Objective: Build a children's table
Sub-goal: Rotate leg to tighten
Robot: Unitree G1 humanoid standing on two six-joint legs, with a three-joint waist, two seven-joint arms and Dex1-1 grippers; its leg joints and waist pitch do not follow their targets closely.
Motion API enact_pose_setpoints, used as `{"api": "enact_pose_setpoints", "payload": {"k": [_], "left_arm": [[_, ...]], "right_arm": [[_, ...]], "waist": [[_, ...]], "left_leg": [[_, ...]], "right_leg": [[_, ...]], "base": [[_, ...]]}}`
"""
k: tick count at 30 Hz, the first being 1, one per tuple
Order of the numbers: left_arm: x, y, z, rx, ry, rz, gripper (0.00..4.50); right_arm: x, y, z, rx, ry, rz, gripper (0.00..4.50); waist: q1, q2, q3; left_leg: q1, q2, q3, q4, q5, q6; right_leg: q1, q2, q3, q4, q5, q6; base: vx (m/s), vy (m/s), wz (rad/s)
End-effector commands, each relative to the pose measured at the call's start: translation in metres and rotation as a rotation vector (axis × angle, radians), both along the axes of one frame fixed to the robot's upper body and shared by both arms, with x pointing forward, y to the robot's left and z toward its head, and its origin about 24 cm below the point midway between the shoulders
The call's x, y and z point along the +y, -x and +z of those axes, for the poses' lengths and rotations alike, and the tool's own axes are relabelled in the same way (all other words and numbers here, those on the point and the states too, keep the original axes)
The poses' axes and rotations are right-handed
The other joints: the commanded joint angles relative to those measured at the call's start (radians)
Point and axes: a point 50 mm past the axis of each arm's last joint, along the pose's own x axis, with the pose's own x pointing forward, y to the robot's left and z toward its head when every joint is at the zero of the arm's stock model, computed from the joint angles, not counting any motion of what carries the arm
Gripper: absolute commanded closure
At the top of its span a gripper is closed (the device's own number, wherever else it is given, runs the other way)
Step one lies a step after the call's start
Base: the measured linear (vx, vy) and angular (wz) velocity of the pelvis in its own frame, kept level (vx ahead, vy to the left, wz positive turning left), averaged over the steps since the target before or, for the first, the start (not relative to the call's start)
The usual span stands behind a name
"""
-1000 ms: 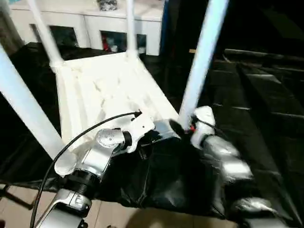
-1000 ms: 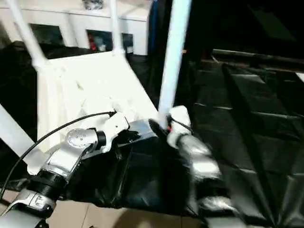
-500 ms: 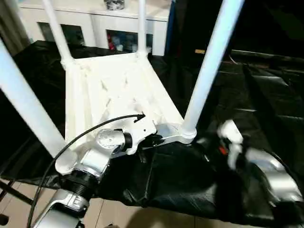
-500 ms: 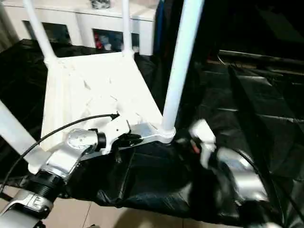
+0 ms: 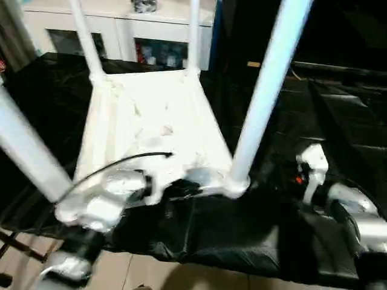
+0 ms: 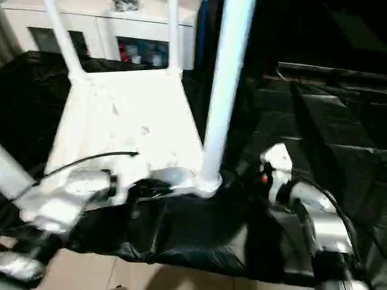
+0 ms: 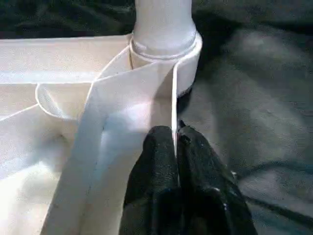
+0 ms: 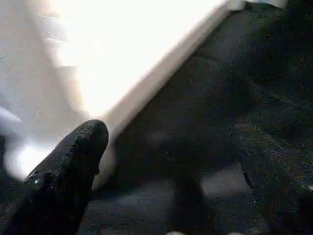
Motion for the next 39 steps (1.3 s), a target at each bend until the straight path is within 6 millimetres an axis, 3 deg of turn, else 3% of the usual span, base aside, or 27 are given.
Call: {"api": "enact_pose_setpoints", "payload": {"k": [1,2,3,7,8,11,13,15,16,18,25,27,37,39], "left_arm": [[-0.001,0.003,0.014,-0.011,0.038,-0.046,3.81],[0.003,0.005,0.016,0.009,0.033,-0.051,3.81],[0.004,0.006,0.017,0.02,0.03,-0.056,3.57],[0.007,0.012,0.022,0.053,0.035,-0.079,3.46],[0.008,0.016,0.022,0.067,0.024,-0.089,3.21],[0.012,0.021,0.02,0.103,-0.02,-0.094,3.03],[0.021,0.026,0.013,0.126,-0.132,-0.1,2.93],[0.025,0.028,0.011,0.144,-0.166,-0.102,2.93],[0.027,0.029,0.011,0.152,-0.173,-0.093,2.93],[0.033,0.028,0.011,0.132,-0.21,-0.067,2.93],[0.047,0.017,0.017,0.043,-0.272,0.014,2.93],[0.05,0.014,0.023,0.021,-0.262,0.037,2.93],[0.051,0.008,0.027,-0.02,-0.229,0.068,2.93],[0.047,0.006,0.026,-0.041,-0.216,0.077,2.93]], "right_arm": [[0.002,-0.011,0.005,-0.03,0.005,-0.057,0.0],[0.003,-0.018,0.006,-0.038,0.012,-0.082,0.0],[0.004,-0.021,0.007,-0.04,0.015,-0.097,0.0],[0.009,-0.035,0.01,-0.049,0.03,-0.153,0.0],[0.019,-0.042,0.012,-0.058,0.013,-0.131,0.0],[0.035,-0.048,0.014,-0.07,0.002,-0.08,0.0],[0.048,-0.05,0.016,-0.074,-0.013,-0.013,0.0],[0.053,-0.05,0.016,-0.075,-0.024,0.024,0.0],[0.056,-0.05,0.016,-0.077,-0.029,0.043,0.0],[0.061,-0.05,0.016,-0.082,-0.04,0.079,0.0],[0.08,-0.038,0.017,-0.077,-0.136,0.26,0.0],[0.084,-0.032,0.016,-0.068,-0.169,0.316,0.0],[0.091,-0.018,0.011,-0.043,-0.205,0.411,0.0],[0.091,-0.014,0.01,-0.04,-0.213,0.413,0.0]], "waist": [[0.003,-0.016,-0.066],[0.003,-0.02,-0.067],[0.0,-0.018,-0.065],[0.002,-0.018,-0.061],[0.002,-0.019,-0.06],[0.0,-0.017,-0.057],[0.0,-0.025,-0.056],[-0.001,-0.021,-0.055],[0.0,-0.024,-0.054],[0.003,-0.02,-0.055],[0.005,-0.027,-0.054],[0.01,-0.024,-0.054],[0.032,-0.021,-0.055],[0.033,-0.016,-0.055]], "left_leg": [[-0.004,0.024,0.0,-0.043,-0.044,0.072],[-0.008,0.021,0.001,-0.04,-0.013,0.084],[-0.01,0.02,0.001,-0.039,-0.01,0.088],[-0.005,0.019,0.005,-0.041,-0.049,0.086],[-0.004,0.02,0.005,-0.042,-0.052,0.081],[-0.005,0.022,0.005,-0.043,-0.078,0.064],[-0.004,0.023,0.004,-0.044,-0.081,0.06],[-0.002,0.022,0.003,-0.044,-0.087,0.059],[-0.003,0.023,0.003,-0.044,-0.084,0.058],[0.002,0.024,0.004,-0.044,-0.079,0.052],[-0.003,0.023,0.001,-0.043,-0.091,0.051],[-0.002,0.023,0.001,-0.043,-0.096,0.053],[0.003,0.025,-0.001,-0.044,-0.116,0.031],[0.002,0.023,-0.001,-0.044,-0.114,0.029]], "right_leg": [[0.056,-0.074,0.05,-0.055,-0.024,-0.219],[0.056,-0.069,0.05,-0.045,0.051,-0.234],[0.055,-0.07,0.05,-0.041,0.065,-0.239],[0.055,-0.071,0.052,-0.048,0.014,-0.233],[0.054,-0.071,0.051,-0.048,0.007,-0.234],[0.053,-0.072,0.052,-0.048,-0.023,-0.23],[0.052,-0.072,0.052,-0.049,-0.038,-0.223],[0.051,-0.071,0.053,-0.048,-0.049,-0.214],[0.052,-0.072,0.054,-0.048,-0.051,-0.21],[0.048,-0.071,0.055,-0.046,-0.034,-0.22],[0.053,-0.074,0.055,-0.043,-0.027,-0.222],[0.051,-0.073,0.055,-0.044,-0.035,-0.22],[0.047,-0.074,0.054,-0.045,-0.056,-0.214],[0.047,-0.073,0.055,-0.045,-0.048,-0.211]], "base": [[0.0,0.0,0.0],[0.0,0.0,0.0],[0.0,0.0,0.0],[0.0,0.0,0.0],[0.0,0.0,0.0],[0.0,0.0,0.0],[0.0,0.0,0.0],[0.0,0.0,0.0],[0.0,0.0,0.0],[0.0,0.0,0.0],[0.0,0.0,0.0],[0.0,0.0,0.0],[0.0,0.0,0.0],[0.0,0.0,0.0]]}}
